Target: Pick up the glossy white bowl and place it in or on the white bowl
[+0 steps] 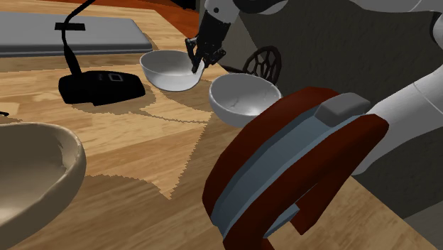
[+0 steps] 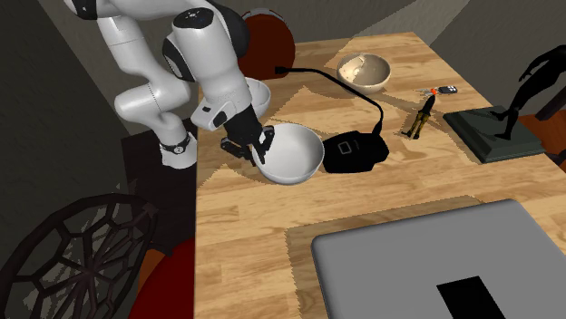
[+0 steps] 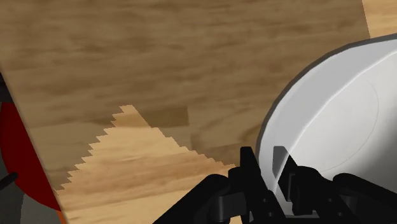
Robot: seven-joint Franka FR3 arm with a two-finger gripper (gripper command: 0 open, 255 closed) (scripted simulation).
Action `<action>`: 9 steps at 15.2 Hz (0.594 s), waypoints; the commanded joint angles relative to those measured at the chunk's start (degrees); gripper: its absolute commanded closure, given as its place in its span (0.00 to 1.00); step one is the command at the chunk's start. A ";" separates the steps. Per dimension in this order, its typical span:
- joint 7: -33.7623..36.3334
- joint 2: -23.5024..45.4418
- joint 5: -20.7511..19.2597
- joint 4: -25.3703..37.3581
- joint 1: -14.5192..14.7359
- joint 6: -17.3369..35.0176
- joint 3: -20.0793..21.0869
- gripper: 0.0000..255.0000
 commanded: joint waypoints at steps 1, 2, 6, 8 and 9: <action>0.01 0.08 -0.01 -0.02 0.00 0.00 0.01 1.00; 0.02 0.07 -0.01 0.00 0.00 -0.02 0.01 1.00; 0.16 -0.06 -0.13 1.38 -0.06 -1.52 -0.09 1.00; 0.33 -0.07 -0.26 2.90 -0.12 -3.05 -0.19 1.00; 0.41 -0.06 -0.33 3.68 -0.15 -3.81 -0.23 1.00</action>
